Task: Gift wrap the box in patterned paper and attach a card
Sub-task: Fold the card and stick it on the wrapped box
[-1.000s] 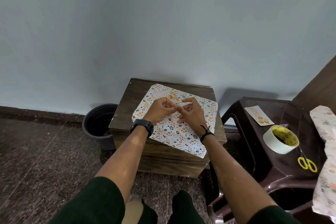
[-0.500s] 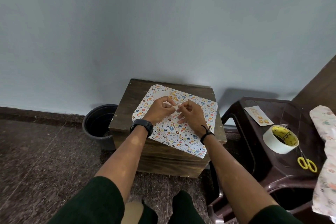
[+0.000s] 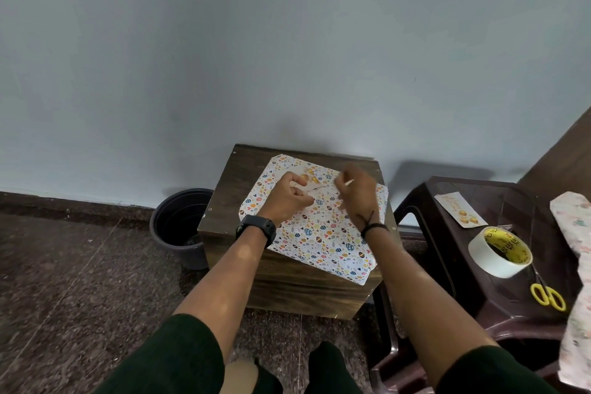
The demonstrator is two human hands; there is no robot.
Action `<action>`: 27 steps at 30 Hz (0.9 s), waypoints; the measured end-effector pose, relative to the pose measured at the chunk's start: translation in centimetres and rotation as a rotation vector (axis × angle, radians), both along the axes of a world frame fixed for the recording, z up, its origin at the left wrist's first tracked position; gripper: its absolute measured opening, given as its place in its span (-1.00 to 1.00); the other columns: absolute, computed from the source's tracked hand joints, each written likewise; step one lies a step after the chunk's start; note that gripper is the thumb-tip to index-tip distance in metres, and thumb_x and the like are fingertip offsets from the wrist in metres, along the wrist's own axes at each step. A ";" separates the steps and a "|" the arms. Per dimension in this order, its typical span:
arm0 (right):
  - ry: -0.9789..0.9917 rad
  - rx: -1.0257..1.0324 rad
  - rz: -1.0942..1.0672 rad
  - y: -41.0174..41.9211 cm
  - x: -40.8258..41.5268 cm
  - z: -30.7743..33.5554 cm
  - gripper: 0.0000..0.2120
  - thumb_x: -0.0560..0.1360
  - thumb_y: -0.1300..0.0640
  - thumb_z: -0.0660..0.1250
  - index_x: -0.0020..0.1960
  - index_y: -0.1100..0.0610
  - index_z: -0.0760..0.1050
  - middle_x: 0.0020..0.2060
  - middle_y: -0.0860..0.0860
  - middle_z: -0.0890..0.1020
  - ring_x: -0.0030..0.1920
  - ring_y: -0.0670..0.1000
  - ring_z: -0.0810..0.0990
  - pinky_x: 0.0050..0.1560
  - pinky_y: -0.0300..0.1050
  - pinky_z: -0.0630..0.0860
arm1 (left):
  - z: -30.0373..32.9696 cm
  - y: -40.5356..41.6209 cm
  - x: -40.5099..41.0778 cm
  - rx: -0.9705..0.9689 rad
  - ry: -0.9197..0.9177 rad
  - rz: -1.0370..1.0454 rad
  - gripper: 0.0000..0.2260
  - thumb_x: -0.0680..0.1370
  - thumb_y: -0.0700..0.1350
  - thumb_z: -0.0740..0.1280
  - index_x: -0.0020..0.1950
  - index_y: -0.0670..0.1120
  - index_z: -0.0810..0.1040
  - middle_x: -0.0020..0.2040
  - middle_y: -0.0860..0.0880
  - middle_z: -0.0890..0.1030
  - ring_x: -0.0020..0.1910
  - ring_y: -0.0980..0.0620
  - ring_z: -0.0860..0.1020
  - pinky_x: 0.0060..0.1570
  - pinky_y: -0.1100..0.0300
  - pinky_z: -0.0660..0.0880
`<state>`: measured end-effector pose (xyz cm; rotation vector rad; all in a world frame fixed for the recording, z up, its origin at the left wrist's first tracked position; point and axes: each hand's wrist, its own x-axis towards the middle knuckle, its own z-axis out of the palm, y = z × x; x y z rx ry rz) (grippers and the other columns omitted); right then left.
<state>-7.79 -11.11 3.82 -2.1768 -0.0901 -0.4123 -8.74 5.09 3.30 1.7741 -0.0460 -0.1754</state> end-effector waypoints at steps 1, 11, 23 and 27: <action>0.024 0.082 -0.020 -0.8 0.2 0.5 -0.90 0.55 0.24 0.25 -0.12 0.23 0.47 -0.19 0.12 0.57 -0.36 0.00 0.58 -0.48 -0.22 0.51 | -0.1 0.1 0.0 -0.012 0.001 0.008 -0.73 0.49 -0.26 0.36 0.13 -0.08 0.40 -0.20 -0.02 0.54 -0.18 0.02 0.53 0.02 0.03 0.51; 0.318 0.126 0.345 -0.7 0.6 0.2 -0.78 0.44 0.15 0.44 0.07 0.14 0.57 -0.12 0.12 0.66 -0.11 0.07 0.68 0.00 -0.03 0.62 | -0.1 0.0 -0.6 -0.060 -0.048 0.017 -0.72 0.47 -0.25 0.42 0.13 -0.13 0.45 -0.09 -0.12 0.64 -0.13 0.03 0.60 -0.09 0.23 0.54; 0.389 0.541 0.164 -1.2 0.4 -0.4 -0.93 0.53 0.30 0.29 -0.08 0.26 0.55 -0.10 0.15 0.63 -0.08 0.05 0.66 -0.03 0.03 0.63 | -0.3 -1.3 -0.5 -0.157 -0.023 0.080 -0.68 0.45 -0.29 0.44 0.13 -0.09 0.42 0.06 -0.07 0.59 0.04 -0.03 0.60 -0.02 0.07 0.61; 0.354 0.656 0.075 -2.1 1.1 -0.4 -0.94 0.55 0.27 0.28 -0.05 0.27 0.50 -0.18 0.16 0.61 -0.16 0.06 0.64 -0.07 0.05 0.63 | -0.3 -1.9 0.0 -0.342 -0.026 0.271 -0.76 0.46 -0.36 0.39 0.02 -0.11 0.46 0.05 -0.04 0.51 0.03 -0.06 0.59 -0.19 0.28 0.60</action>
